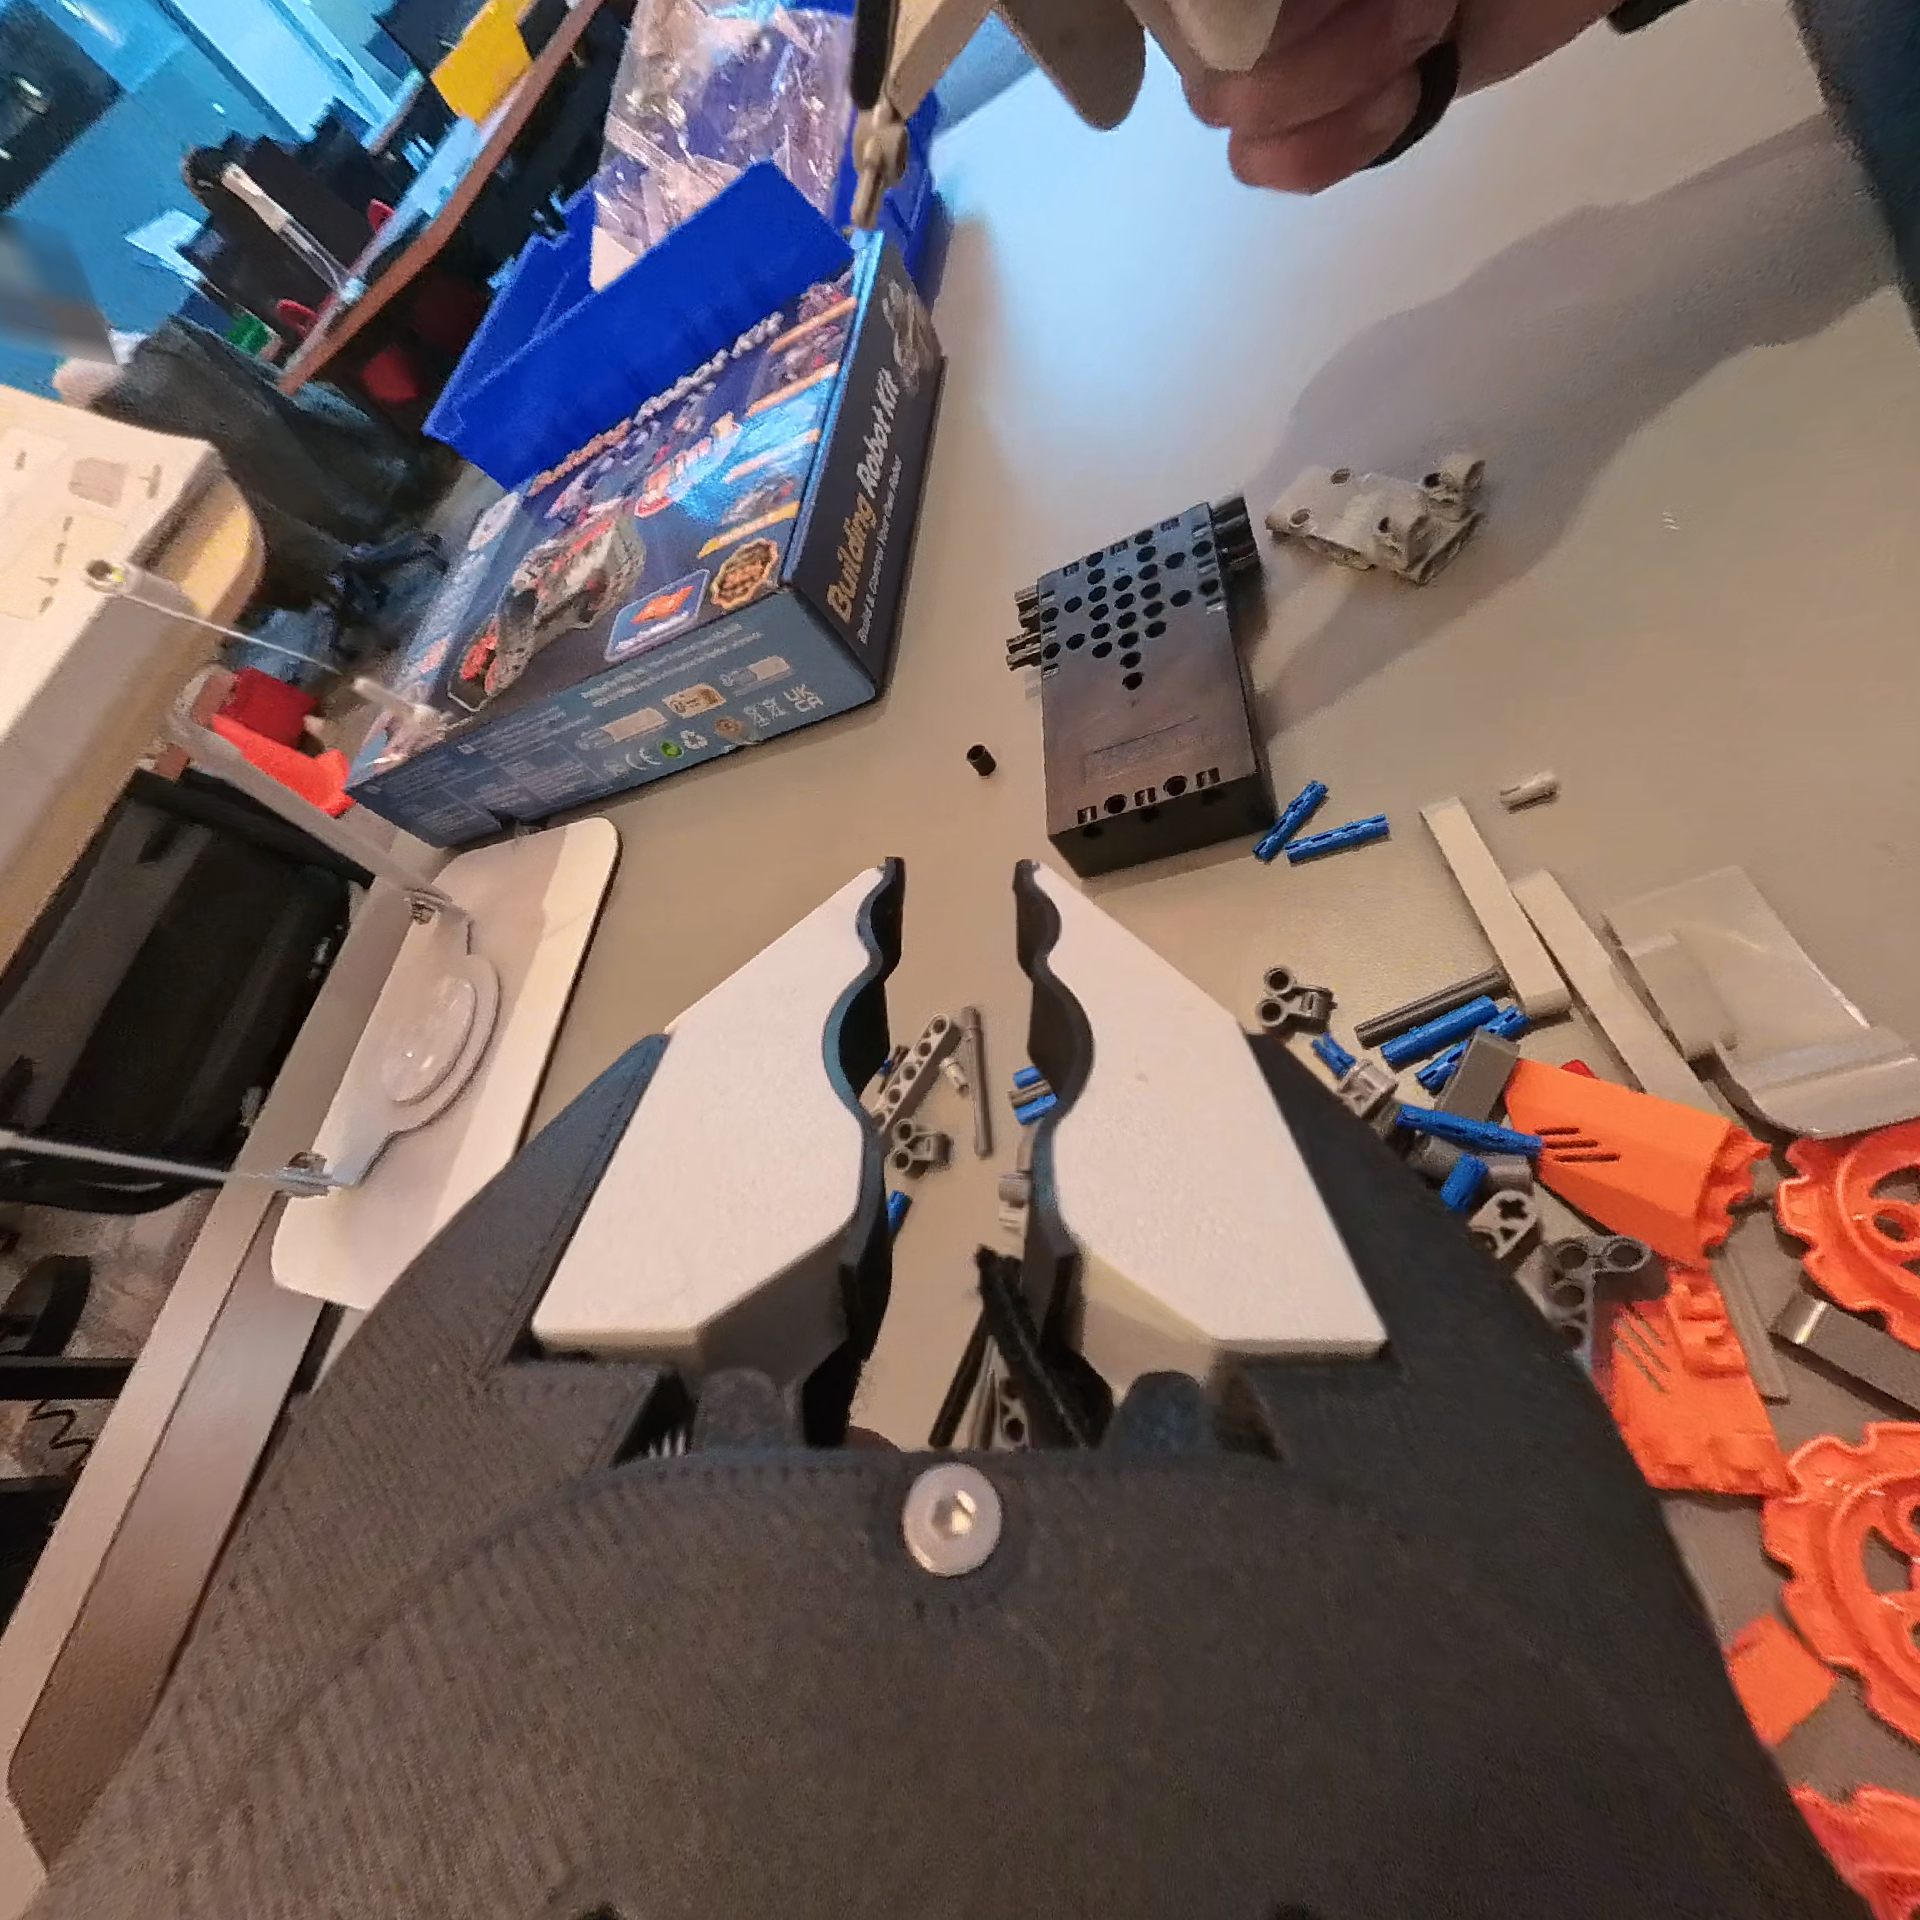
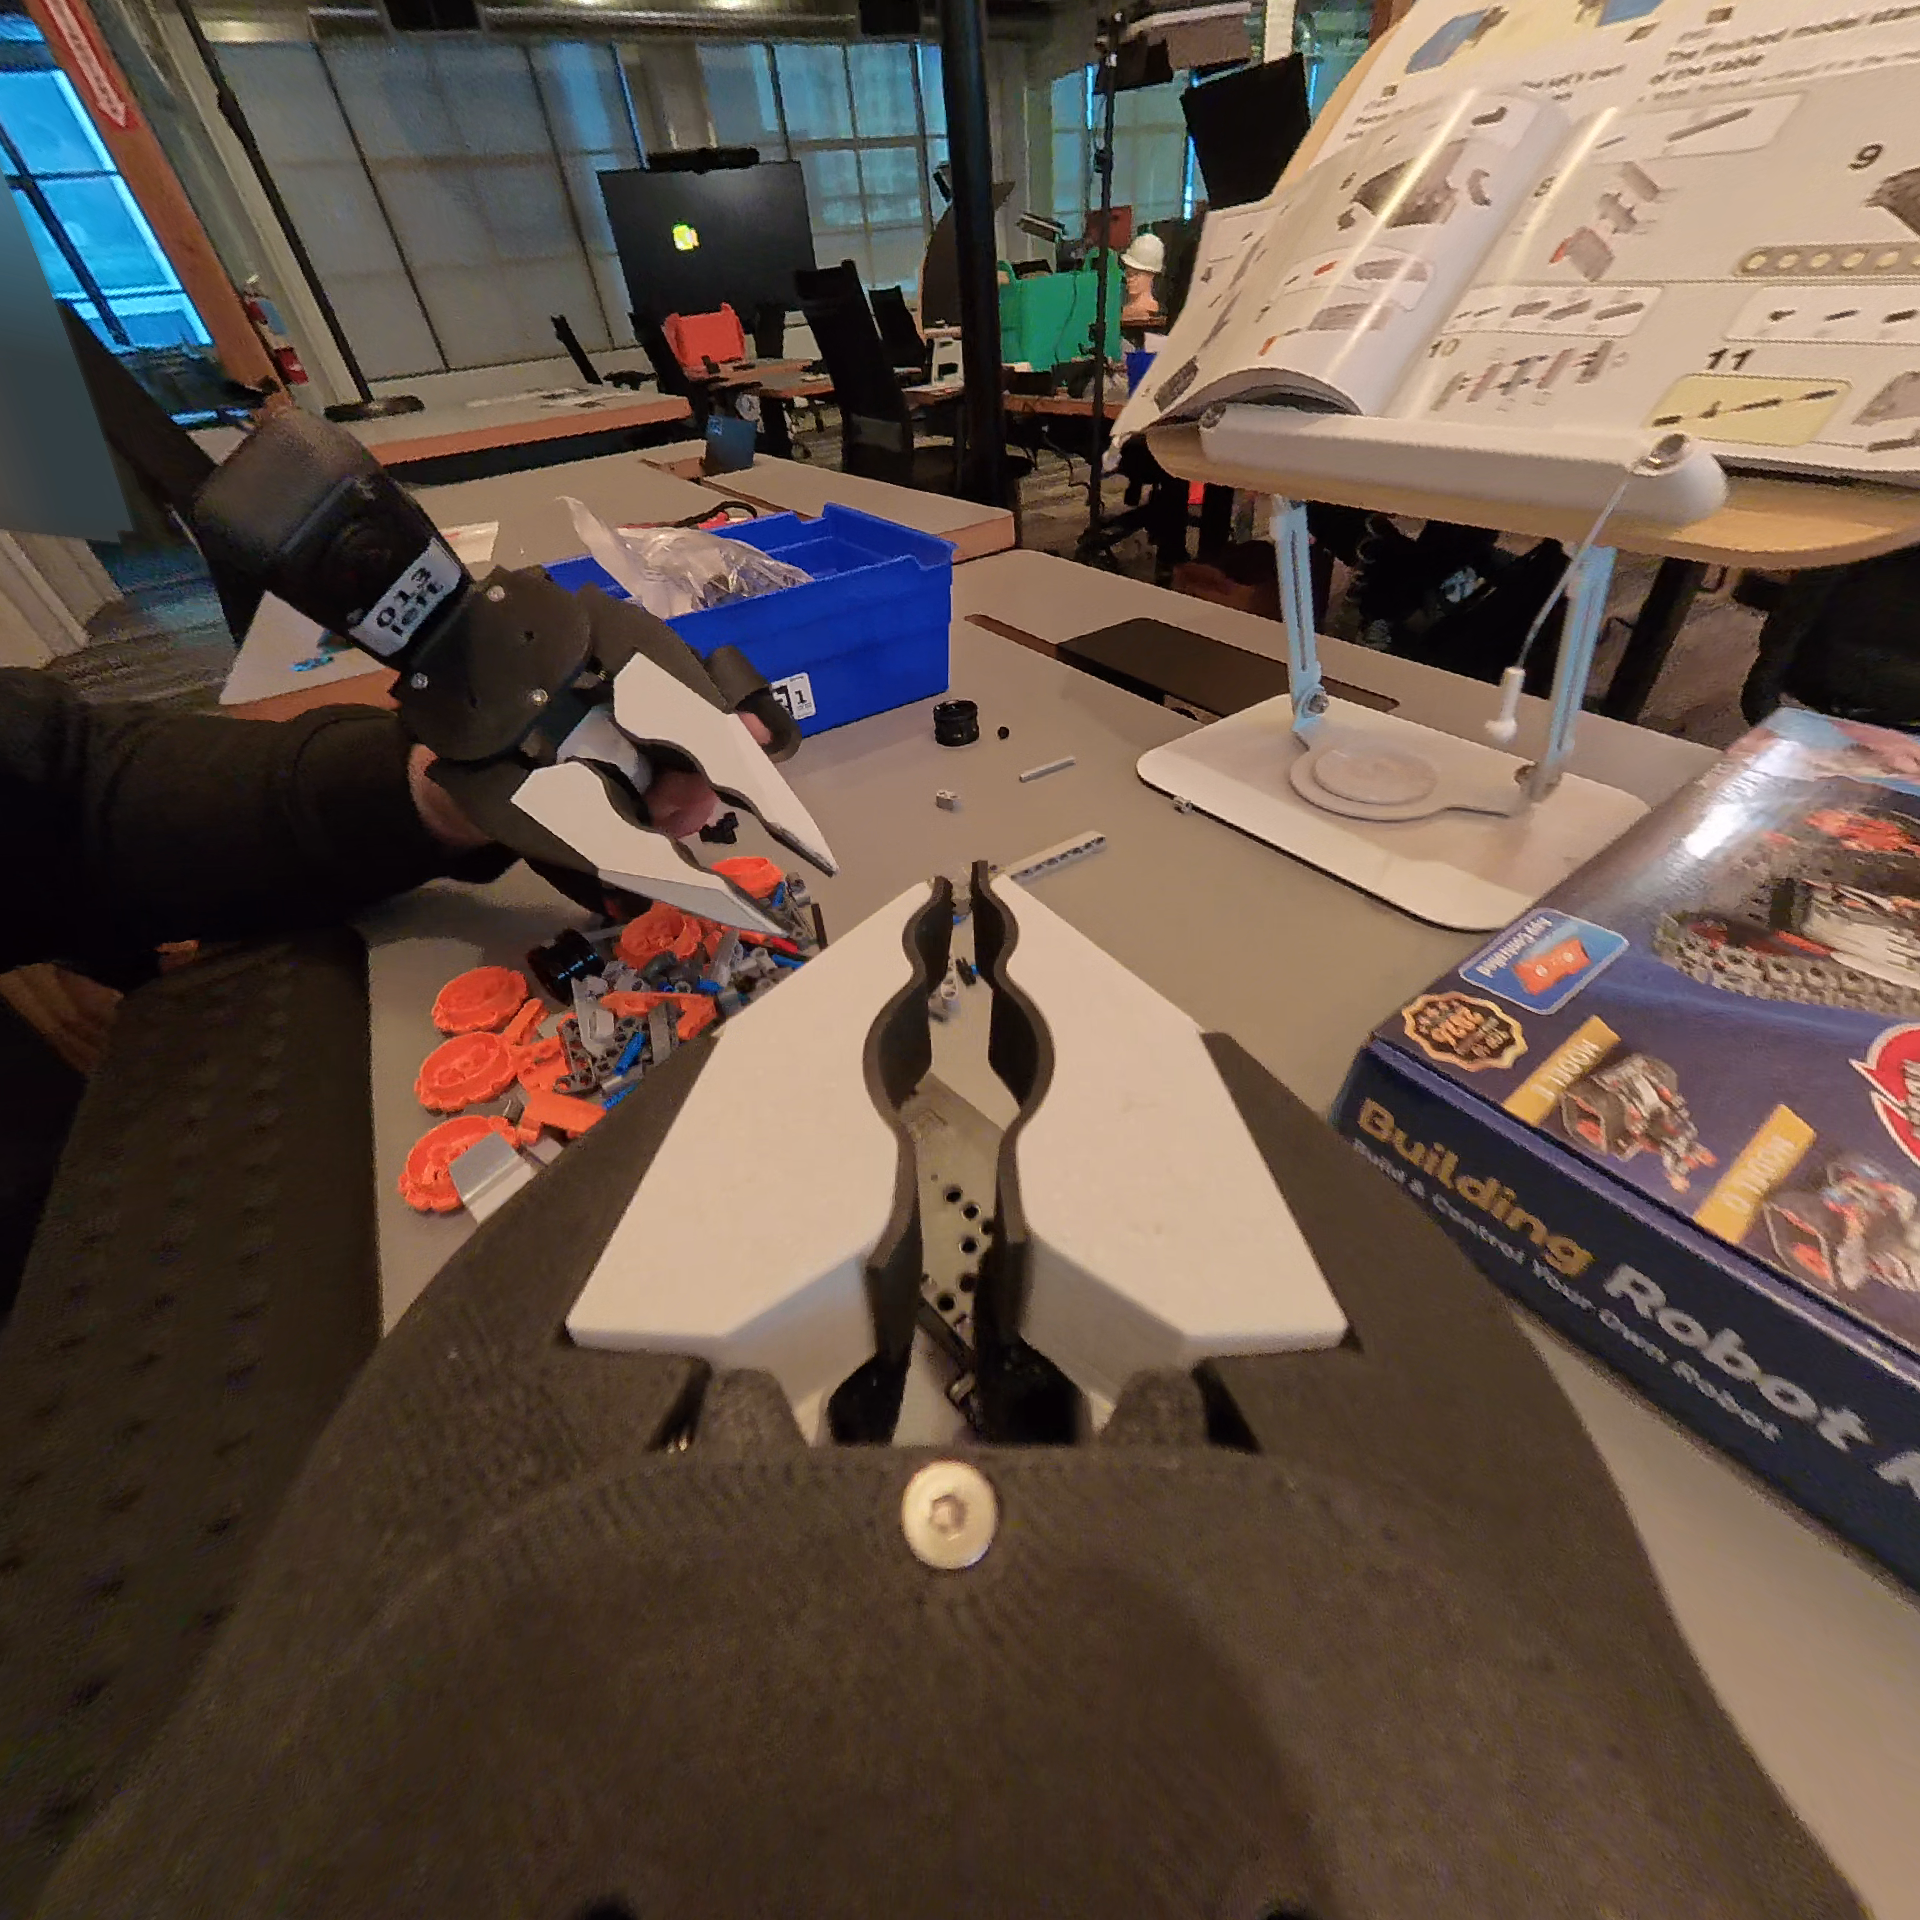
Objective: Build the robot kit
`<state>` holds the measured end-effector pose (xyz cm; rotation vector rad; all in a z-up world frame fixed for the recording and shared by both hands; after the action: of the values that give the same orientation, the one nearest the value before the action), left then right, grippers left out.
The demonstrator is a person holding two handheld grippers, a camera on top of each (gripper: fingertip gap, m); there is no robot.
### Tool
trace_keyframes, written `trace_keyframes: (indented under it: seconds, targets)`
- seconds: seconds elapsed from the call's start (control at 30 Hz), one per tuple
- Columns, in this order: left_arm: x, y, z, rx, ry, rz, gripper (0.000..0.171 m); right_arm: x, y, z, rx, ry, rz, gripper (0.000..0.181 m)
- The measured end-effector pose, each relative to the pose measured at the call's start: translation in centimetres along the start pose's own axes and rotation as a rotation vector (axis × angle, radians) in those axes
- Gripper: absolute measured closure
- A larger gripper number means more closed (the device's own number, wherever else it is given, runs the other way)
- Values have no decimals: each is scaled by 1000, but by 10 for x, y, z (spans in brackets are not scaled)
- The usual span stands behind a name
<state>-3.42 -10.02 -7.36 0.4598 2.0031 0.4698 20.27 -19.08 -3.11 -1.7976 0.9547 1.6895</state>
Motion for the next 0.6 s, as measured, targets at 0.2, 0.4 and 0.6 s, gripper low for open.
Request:
trace_keyframes:
  seconds: [0.2,0.4,0.6]
  targets:
    - [-12,-11,17,91,36,-6,144,10,-8,-22,44,8,24,179]
    - [-25,-22,32,176,73,7,140,19,-13,-37,66,33,35,179]
    - [-37,-27,44,236,106,16,138,21,-17,-45,79,45,37,179]
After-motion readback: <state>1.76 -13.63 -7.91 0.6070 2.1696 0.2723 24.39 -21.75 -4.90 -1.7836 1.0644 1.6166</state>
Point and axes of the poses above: each gripper's, where its closed fingertips meet, z out along the fingers, x out of its underside, y = z × x across the jaws, the point moved 9 cm from there along -z, back along the fingers, and after that the axes turned 1 degree about z, right-handed, at the moved point
